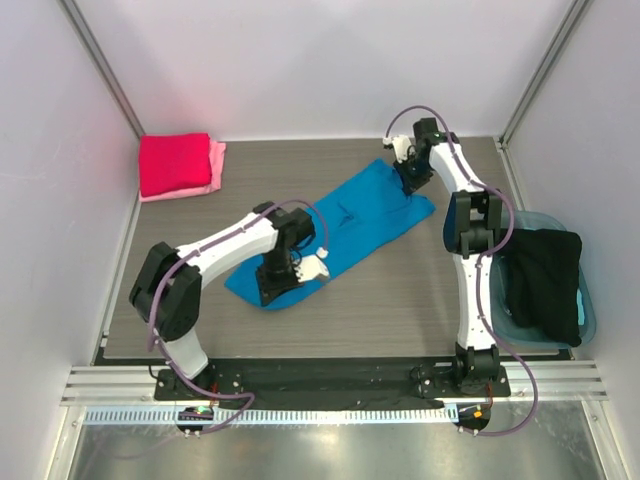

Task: Fold and stack the t-shirts
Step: Fold the tshirt

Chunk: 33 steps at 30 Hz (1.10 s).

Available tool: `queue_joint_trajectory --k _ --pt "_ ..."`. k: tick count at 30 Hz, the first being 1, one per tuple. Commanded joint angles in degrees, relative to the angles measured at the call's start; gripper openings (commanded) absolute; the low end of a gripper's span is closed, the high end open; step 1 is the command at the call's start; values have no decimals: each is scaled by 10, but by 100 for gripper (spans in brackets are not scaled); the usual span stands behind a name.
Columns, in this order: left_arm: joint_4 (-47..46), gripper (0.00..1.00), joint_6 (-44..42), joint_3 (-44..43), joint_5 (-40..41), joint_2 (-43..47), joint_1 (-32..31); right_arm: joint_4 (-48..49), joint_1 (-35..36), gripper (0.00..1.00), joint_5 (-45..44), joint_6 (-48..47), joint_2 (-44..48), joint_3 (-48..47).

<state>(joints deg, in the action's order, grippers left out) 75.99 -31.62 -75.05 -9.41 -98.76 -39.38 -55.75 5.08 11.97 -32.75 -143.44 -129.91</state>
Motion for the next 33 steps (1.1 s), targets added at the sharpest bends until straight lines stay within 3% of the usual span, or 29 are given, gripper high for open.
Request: queue_joint_trajectory --k 1,9,19,21,22,25,26,27,28,32,33 --pt "188 4 1 -20 -68 -18 -70 101 31 4 -41 -1 -46 -29" --pt "177 4 1 -162 -159 -138 -184 254 97 4 -84 -26 -137 -129" --pt "162 4 9 -366 -217 -308 -238 461 126 3 -81 -29 -199 -159" --pt "155 10 20 -383 -226 -325 -243 501 126 4 -75 -5 -202 -161" --pt "146 19 24 -398 -231 -328 -243 513 125 6 -71 2 -202 -159" --pt "133 32 45 -428 -228 -318 -246 554 118 25 -97 58 -183 -145" --pt "133 34 49 -452 -222 -308 -248 582 114 45 -108 83 -155 -140" --pt "131 38 57 -463 -213 -299 -249 584 108 50 -113 103 -140 -134" --pt "123 43 62 -469 -194 -267 -248 583 96 52 -114 142 -119 -123" --pt "80 45 90 -478 -138 -167 -247 561 67 57 -117 225 7 -60" --pt "67 46 101 -481 -122 -143 -245 539 61 57 -117 245 74 -39"
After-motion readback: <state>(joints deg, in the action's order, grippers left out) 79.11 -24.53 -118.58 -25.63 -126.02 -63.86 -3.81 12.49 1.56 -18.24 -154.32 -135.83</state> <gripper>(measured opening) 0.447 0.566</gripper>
